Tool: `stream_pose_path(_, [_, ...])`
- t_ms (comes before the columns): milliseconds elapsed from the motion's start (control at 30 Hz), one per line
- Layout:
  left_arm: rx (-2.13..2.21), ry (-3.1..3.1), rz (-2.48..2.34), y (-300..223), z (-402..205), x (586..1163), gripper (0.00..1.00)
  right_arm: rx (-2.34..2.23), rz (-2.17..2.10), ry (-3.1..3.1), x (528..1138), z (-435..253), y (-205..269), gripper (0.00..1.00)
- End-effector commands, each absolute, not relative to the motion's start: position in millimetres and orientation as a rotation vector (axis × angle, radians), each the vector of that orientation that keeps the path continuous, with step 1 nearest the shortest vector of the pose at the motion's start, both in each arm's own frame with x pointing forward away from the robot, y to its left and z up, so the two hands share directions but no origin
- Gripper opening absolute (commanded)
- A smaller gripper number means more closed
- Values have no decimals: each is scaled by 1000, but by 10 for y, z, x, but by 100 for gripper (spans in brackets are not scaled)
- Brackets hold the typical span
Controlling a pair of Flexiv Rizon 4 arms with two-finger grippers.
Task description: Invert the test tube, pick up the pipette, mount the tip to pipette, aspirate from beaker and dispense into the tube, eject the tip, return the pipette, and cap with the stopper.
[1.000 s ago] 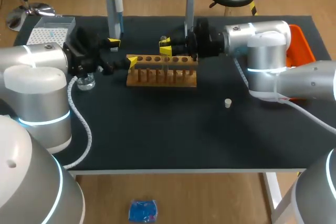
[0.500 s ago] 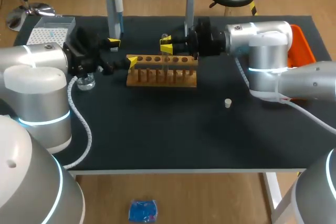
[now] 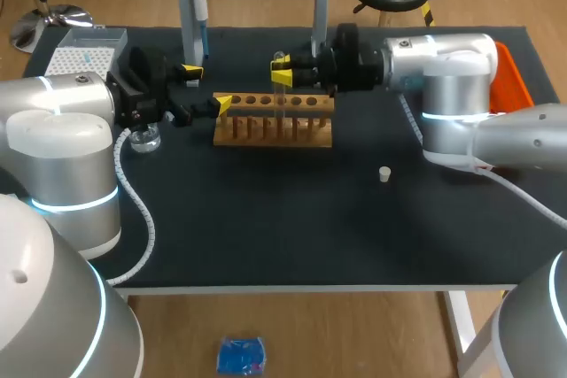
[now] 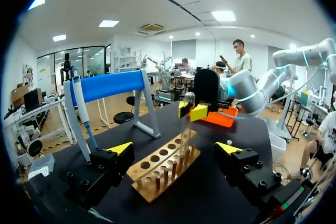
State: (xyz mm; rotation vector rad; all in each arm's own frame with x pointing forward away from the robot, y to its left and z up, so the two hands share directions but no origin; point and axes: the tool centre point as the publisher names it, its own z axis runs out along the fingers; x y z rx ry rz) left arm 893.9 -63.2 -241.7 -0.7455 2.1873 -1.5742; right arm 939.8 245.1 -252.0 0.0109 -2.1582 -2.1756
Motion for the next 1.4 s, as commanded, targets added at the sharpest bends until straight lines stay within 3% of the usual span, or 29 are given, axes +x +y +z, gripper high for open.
stream_pose_path(33, [-745, 2177, -1577, -639, -2435, 8927, 100, -1, -2191, -2161, 9348, -2471, 2426, 0])
stream_pose_path(1400, [-745, 2177, -1577, -639, -2435, 8927, 100, 37, -2277, -2174, 9437, -2304, 2404, 0])
